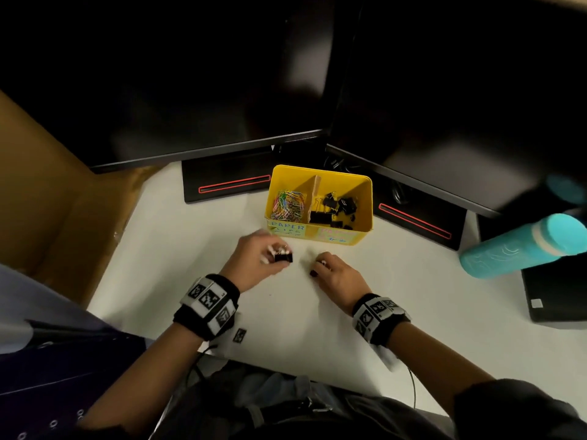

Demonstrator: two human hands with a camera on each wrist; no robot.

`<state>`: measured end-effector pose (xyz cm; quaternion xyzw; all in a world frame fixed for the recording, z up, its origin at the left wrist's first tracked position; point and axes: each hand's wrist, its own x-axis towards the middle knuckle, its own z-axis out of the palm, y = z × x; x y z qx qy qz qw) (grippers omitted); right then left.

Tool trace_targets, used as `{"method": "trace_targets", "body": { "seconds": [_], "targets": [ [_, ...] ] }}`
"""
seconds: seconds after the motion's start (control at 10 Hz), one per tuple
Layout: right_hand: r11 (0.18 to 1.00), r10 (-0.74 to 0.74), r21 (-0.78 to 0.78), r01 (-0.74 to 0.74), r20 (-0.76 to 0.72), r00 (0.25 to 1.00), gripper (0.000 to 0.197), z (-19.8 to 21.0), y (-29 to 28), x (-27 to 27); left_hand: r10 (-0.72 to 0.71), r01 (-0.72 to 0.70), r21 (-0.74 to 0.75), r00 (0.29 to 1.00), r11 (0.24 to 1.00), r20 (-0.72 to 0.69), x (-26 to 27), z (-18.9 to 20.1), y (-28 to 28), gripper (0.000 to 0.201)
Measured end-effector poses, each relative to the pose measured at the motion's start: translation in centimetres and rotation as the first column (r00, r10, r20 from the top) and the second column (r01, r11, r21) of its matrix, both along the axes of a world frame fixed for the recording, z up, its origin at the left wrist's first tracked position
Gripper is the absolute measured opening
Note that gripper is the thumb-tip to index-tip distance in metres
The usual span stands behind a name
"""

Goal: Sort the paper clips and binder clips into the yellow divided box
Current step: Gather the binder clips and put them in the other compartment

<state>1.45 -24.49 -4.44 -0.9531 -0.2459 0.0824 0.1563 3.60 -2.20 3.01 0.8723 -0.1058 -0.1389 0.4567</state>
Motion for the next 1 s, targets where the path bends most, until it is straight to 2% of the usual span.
{"method": "trace_targets", "body": {
  "seconds": [0.1,0.2,0.3,0.4,0.5,0.6,0.7,0.8,0.9,1.0],
  "targets": [
    [0.985,-0.148,0.069,0.157,-0.122,0.981,0.024,0.2,-1.5,-0.7,-0.021,0.028,-0.036,0.982,0.999,0.185,3.5,3.1,-3.8,0.024],
    [0.953,-0.287,0.041,0.301,-0.201,0.937,0.03,0.6,-2.4,-1.1,0.019,-0.008,-0.038,0.952,0.999,0.305,7.1,4.5,-7.6,0.024],
    [0.943,-0.331,-0.04,0.332,-0.243,0.912,0.025,0.7,-2.3,-1.6,-0.048,0.001,0.146,0.945,0.989,0.324,9.3,4.1,-10.3,0.027],
    [0.934,-0.358,-0.122,0.337,-0.305,0.882,0.023,1.2,-2.3,-1.4,-0.224,0.066,0.54,0.947,0.839,0.232,9.5,2.5,-11.3,0.041],
    [0.929,-0.368,-0.104,0.356,-0.379,0.849,0.013,2.3,-2.8,-0.6,-0.227,0.055,0.54,0.94,0.84,0.256,8.3,1.7,-10.8,0.039],
    [0.944,-0.316,-0.04,0.327,-0.388,0.866,0.012,4.6,-2.9,0.5,-0.165,0.026,0.39,0.93,0.921,0.328,5.9,2.0,-9.2,0.028],
    [0.954,-0.255,0.093,0.285,-0.247,0.935,0.015,8.8,-2.8,2.6,-0.223,0.106,0.407,0.941,0.907,0.253,1.3,3.3,-6.3,0.007],
    [0.942,-0.261,0.201,0.27,-0.072,0.963,0.019,12.7,-2.1,6.1,-0.346,0.291,0.55,0.938,0.783,-0.004,-4.3,2.9,-2.5,0.011],
    [0.934,-0.308,0.186,0.306,-0.019,0.951,0.019,14.4,-1.2,9.7,-0.296,0.508,0.602,0.858,0.616,-0.42,-9.4,-0.7,2.7,0.024],
    [0.938,-0.345,-0.1,0.333,-0.15,0.927,0.024,14.0,-0.4,12.5,-0.134,0.541,0.615,0.803,0.574,-0.581,-14.9,-5.2,7.6,0.048]
  ]
}}
